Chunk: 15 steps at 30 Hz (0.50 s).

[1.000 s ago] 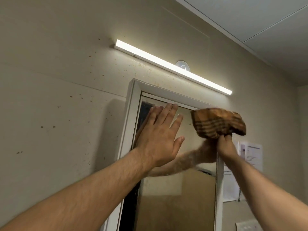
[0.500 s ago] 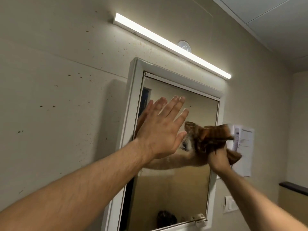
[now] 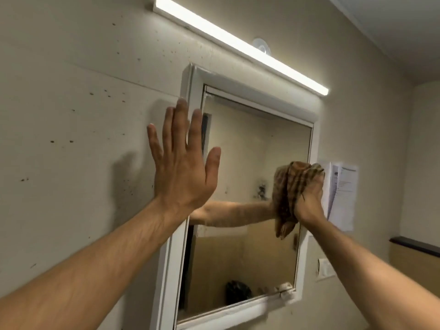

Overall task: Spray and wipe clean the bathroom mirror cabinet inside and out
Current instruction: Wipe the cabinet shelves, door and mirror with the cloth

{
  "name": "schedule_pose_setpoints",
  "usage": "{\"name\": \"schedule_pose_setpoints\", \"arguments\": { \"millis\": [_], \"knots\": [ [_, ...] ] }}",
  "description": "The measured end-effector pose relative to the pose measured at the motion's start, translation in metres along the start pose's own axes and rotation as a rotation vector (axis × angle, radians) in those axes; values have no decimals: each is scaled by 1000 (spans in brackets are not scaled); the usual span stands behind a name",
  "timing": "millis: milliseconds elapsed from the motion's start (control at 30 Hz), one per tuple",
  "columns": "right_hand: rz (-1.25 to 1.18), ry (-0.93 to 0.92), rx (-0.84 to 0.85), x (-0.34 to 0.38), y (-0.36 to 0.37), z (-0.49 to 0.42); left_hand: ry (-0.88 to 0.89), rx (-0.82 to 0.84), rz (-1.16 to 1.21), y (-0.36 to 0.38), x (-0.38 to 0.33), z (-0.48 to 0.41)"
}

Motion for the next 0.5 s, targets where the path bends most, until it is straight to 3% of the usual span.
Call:
{"name": "schedule_pose_setpoints", "arguments": {
  "millis": [133, 233, 467, 500],
  "knots": [
    [69, 77, 97, -93, 41, 103, -69, -10, 89, -1, 3, 2],
    [100, 299, 240, -149, 62, 175, -44, 6, 74, 0, 1, 2],
    [183, 303, 452, -145, 45, 207, -51, 20, 89, 0, 3, 2],
    [205, 261, 424, -139, 38, 204, -53, 23, 92, -1, 3, 2]
  ]
}}
Point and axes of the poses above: each hand's wrist, its own z-axis away from the middle knuckle, its own y-axis out of the palm, x = y × z, the point moved 5 cm from there along -z, towards the middle knuckle, and after that the axes turned 1 degree about z, right-handed, at the moved point
